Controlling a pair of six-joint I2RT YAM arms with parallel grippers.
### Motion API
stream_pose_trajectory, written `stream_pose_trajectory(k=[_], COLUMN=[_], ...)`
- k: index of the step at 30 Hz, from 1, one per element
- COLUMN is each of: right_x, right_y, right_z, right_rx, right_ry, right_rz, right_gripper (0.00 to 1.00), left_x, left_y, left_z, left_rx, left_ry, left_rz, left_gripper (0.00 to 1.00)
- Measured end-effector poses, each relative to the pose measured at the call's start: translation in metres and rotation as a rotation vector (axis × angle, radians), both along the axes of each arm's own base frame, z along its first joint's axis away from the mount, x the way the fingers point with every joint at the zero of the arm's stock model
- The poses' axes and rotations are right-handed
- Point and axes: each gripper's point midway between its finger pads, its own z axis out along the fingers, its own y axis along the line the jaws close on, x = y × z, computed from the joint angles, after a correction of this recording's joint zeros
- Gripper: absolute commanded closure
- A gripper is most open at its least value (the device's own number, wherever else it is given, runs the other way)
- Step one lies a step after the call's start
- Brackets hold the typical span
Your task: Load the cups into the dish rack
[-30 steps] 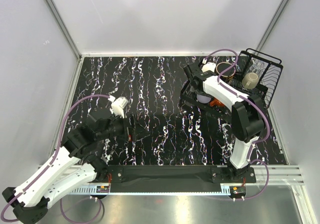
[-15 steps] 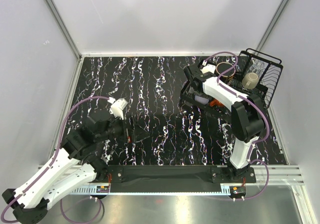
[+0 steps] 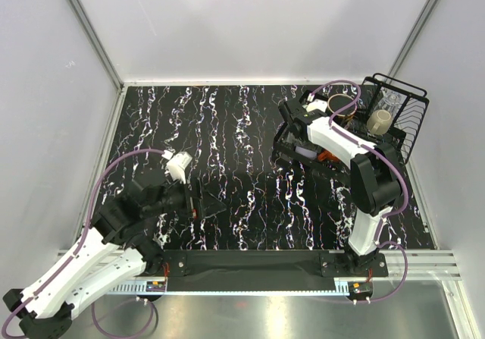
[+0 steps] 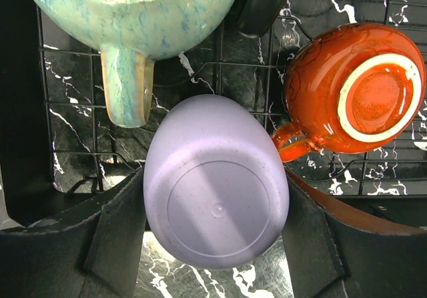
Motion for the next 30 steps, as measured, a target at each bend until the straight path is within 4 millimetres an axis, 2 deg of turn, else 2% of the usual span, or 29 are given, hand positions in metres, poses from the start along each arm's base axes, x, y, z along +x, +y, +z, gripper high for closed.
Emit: stream_pose_trajectory(k=[2,3,7,14,17,23,30], right_x=[-0.001,-0.002,-0.004,-0.008,-0.013,-0.027,-0.051], right_y=[0.0,0.0,0.001,0.001,0.003,0.021,0.061], right_z=[0.0,0.0,0.0,-0.001,0.002,0.027,0.07], right_rx=[0.003,0.004,0.016,0.003,-0.008,-0.029,-0.007], right_ry=[0.0,0.0,0.008,0.027,0.034,0.006,-0.078], right_rz=[-0.001,-0.001,0.007,0.02,0.038,0.103,0.222], right_gripper=[0.25,0.18,0.09,0.0,0.0,0.0,0.0], left_x=[-0.001,-0.002,-0.003,-0.004,-0.005,-0.008,-0.01], left_y=[0.001,0.001,0.002,0.001,0.001,0.002,0.002], left_z=[0.0,0.0,0.0,0.0,-0.002,-0.012,-0.028], left_rx=[-0.002,-0.006,-0.012,-0.023,-0.023,-0.021,-0.011], left_ry=[0.002,0.002,0.002,0.02,0.032,0.062,0.109], left_rz=[0.001,0.002,0.003,0.01,0.011,0.014,0.03], left_gripper=[0.01,0.01,0.01,0.01,0.01,0.01,0.01])
